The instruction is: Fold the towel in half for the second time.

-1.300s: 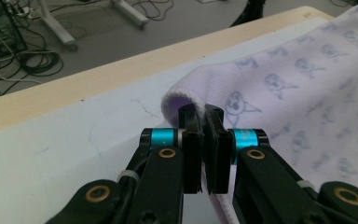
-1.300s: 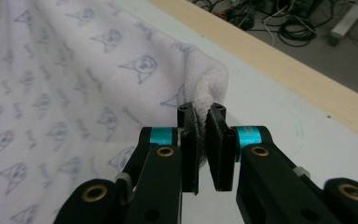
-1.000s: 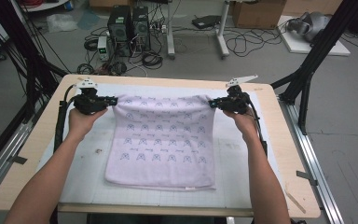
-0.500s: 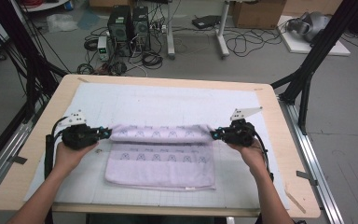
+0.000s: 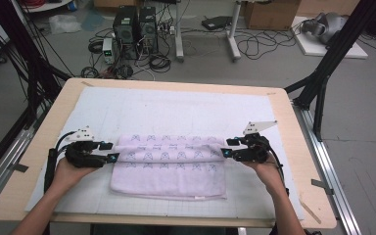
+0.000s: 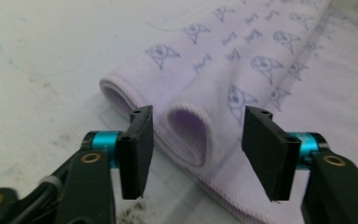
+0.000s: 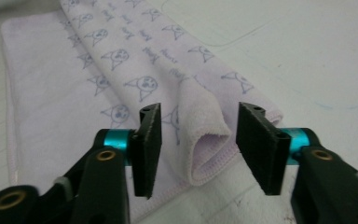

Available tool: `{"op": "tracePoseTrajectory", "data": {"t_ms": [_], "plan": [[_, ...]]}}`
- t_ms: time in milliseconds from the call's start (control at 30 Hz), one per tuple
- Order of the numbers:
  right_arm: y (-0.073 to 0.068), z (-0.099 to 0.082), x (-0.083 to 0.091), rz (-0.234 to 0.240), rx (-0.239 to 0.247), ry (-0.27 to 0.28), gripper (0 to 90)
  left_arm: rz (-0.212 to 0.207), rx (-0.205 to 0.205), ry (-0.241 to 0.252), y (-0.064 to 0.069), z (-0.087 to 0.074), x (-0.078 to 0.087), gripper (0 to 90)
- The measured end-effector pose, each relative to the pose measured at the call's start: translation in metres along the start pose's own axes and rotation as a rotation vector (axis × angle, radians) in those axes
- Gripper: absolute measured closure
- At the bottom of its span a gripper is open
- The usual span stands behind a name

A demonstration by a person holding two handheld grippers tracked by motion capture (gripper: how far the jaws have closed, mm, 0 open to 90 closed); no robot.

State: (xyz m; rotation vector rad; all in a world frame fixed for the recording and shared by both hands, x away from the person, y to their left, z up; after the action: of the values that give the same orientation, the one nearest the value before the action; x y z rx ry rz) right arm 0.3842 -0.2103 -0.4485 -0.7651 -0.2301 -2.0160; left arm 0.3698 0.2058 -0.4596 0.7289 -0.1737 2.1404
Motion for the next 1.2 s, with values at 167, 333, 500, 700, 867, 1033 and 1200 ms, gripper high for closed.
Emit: {"op": "tracePoseTrajectory", "data": {"t_ms": [167,333,500,700,867,1033,1200], "plan": [[0.003,0.0,-0.017,-0.006,0.006,-0.032,41.3,-0.007,0.018,-0.023,-0.005,0.006,-0.011,41.5],[0.002,-0.006,-0.031,0.053,0.012,-0.076,68.8,-0.073,-0.044,-0.053,0.006,0.002,-0.017,81.6],[-0.011,-0.002,-0.02,0.079,0.059,-0.048,80.9,-0.067,-0.05,-0.004,0.009,0.005,-0.004,84.7],[-0.045,-0.008,0.009,0.097,0.11,0.021,75.0,-0.104,-0.06,0.034,0.034,-0.01,0.022,74.4],[-0.055,-0.027,0.019,0.082,0.094,0.027,63.8,-0.116,-0.063,0.001,0.043,-0.021,0.034,51.8],[-0.057,-0.023,0.009,0.089,0.097,0.021,60.1,-0.119,-0.076,0.008,0.047,-0.016,0.029,55.4],[-0.066,-0.034,-0.008,0.131,0.12,-0.051,57.6,-0.137,-0.089,-0.061,0.055,-0.031,0.011,59.6]]}}
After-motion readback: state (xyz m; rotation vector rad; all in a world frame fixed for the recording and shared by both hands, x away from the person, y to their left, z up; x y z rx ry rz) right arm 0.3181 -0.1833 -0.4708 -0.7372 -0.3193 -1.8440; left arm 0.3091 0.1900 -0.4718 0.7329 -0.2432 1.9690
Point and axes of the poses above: each handheld gripper's, and its own axes: x roughly backward along the jaws, z roughly out of its top, y roughly to its right, the point moved 8 cm from there along -x, roughly forward along the jaws
